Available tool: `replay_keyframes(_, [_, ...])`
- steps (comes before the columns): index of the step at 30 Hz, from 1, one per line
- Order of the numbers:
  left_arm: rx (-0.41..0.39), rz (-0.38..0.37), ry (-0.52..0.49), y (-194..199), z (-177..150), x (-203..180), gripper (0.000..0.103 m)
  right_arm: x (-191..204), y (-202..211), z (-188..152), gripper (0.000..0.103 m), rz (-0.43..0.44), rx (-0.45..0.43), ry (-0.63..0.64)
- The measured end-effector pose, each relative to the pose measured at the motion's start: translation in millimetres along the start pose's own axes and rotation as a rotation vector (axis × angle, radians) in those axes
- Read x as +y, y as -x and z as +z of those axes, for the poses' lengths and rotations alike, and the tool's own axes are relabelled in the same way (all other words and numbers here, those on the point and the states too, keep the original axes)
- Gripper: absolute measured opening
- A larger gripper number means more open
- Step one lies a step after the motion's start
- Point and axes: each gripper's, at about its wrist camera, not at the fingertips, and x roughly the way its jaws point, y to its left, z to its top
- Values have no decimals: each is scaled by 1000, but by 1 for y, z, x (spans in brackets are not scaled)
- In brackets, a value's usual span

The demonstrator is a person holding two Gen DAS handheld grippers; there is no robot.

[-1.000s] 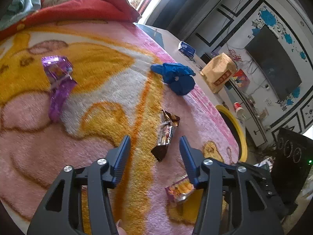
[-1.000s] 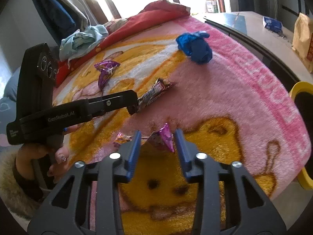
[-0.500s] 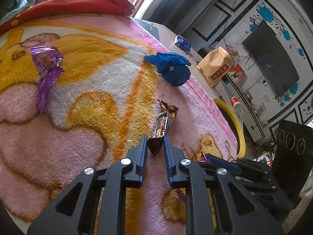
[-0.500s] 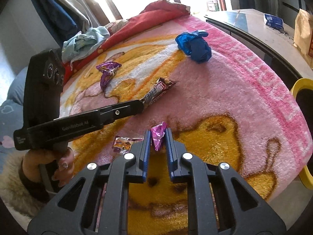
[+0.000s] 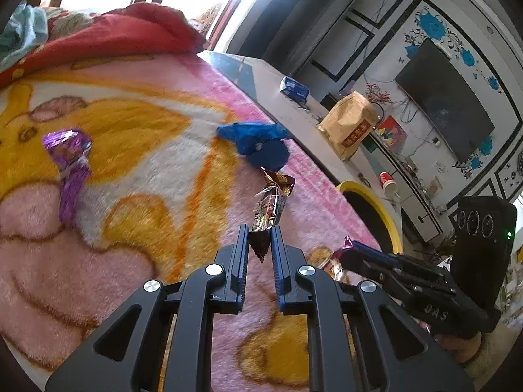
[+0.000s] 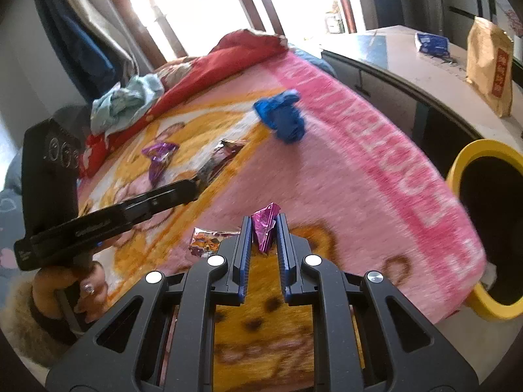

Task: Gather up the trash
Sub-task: 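Close the left gripper on a brown candy wrapper while the right grasps a pink wrapper, then carry the brown and pink wrappers with both grippers over the yellow-rimmed bin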

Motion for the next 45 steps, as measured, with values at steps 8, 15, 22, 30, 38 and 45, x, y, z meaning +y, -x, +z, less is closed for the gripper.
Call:
replay_keyframes(8, [-20,-25,-59,0,13,-26,13,-29,24,16,10,-71,-79,-39])
replay_keyframes(15, [-23,-45,-122,-6,20,-53,13,-61,46,27,10,-138,-143,-86])
replay_keyframes(22, [-16,-71,-176,-16,24,-77,13,-89,66,33,10,-204,-197,-128])
replay_keyframes(30, [1,-101,-237,-30,24,-108,13,-114,84,35,10,-262,-237,-175])
replay_keyframes(38, [30,-121,-283,-43,19,-130,13,-140,97,36,10,-300,-263,-229])
replay_keyframes(45, [48,-138,-323,-55,15,-150,13,-158,107,34,10,-331,-282,-268])
